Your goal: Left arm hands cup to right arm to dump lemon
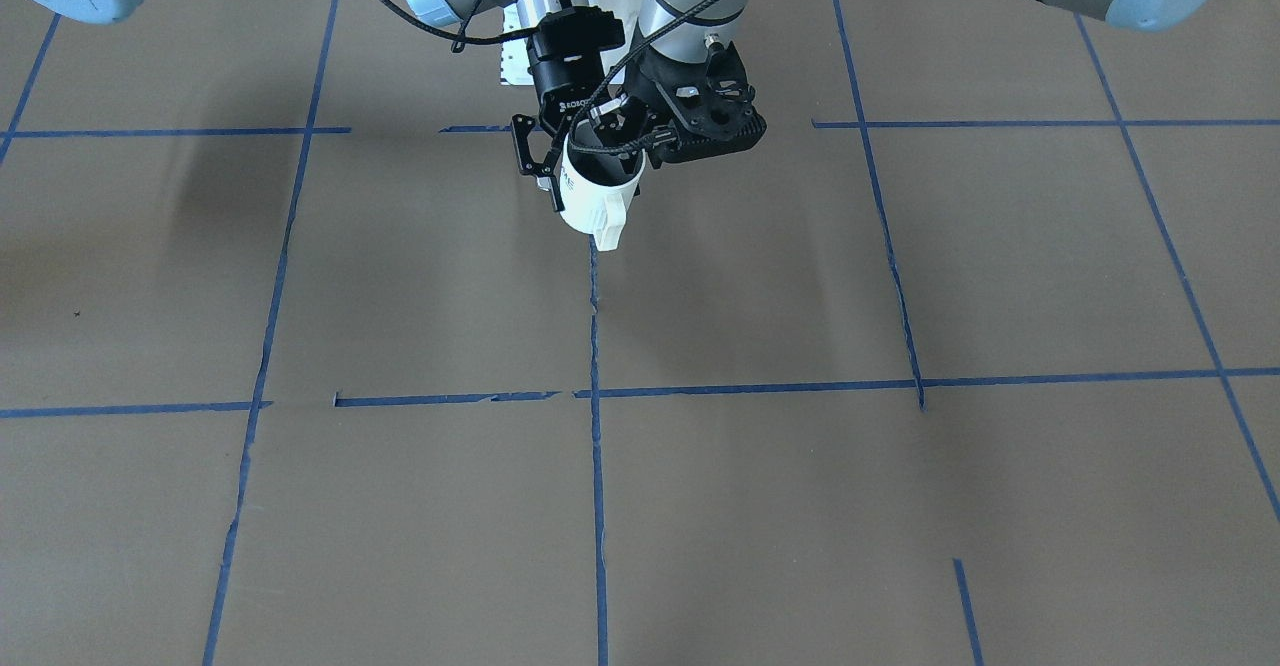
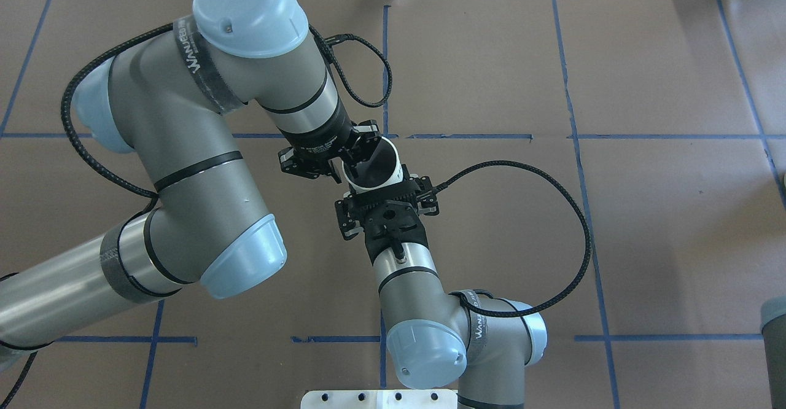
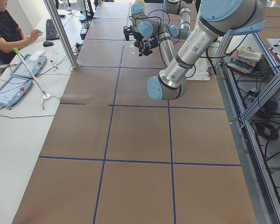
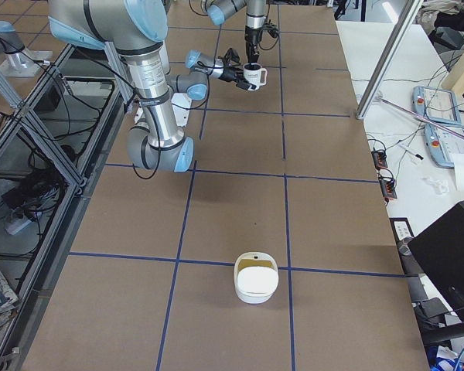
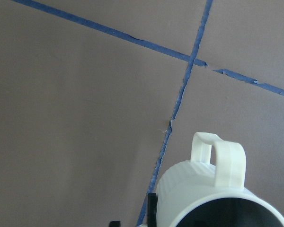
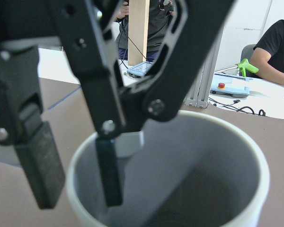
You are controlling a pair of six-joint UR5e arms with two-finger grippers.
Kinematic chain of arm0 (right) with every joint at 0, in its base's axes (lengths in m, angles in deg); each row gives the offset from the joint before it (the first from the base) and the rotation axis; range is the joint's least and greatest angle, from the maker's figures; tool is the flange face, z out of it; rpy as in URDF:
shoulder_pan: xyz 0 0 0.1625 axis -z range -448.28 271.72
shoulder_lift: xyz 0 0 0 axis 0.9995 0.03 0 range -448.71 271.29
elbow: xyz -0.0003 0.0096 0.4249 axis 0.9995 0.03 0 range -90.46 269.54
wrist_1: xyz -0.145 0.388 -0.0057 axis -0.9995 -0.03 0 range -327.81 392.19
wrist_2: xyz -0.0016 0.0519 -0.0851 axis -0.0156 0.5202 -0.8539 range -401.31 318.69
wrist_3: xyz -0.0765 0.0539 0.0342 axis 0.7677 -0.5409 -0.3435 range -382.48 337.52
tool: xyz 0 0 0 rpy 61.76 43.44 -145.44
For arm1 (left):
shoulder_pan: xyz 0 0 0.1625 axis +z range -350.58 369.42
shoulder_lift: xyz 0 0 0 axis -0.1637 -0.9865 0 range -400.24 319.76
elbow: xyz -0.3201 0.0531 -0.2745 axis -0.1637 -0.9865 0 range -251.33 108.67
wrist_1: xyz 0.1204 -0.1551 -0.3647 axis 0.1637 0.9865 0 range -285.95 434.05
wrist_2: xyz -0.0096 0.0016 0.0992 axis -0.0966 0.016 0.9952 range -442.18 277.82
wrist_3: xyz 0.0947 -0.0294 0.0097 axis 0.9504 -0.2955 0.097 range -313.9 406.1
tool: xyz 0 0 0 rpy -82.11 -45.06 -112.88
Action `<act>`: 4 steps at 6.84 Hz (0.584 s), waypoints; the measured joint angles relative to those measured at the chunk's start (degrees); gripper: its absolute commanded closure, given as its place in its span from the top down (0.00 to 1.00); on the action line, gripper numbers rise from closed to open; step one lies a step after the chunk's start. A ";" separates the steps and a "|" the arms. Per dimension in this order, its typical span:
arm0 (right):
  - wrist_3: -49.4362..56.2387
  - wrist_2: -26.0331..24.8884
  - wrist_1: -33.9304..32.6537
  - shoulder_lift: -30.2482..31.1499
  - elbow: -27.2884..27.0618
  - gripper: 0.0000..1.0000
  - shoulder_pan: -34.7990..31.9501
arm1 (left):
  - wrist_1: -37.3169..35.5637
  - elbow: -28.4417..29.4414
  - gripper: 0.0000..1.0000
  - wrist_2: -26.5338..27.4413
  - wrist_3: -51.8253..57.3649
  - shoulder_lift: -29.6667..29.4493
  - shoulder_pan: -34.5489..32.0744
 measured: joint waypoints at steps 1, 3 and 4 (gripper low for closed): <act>0.11 0.04 0.00 -0.01 -0.12 0.99 0.01 | 0.00 0.00 0.00 -0.02 -0.16 -0.03 0.00; 0.08 0.11 -0.02 0.38 -0.17 1.00 0.06 | -0.11 -0.14 0.00 -0.13 -0.53 -0.01 -0.05; -0.08 0.08 -0.06 0.63 0.05 1.00 0.25 | -0.15 -0.32 0.00 -0.16 -0.65 -0.02 -0.07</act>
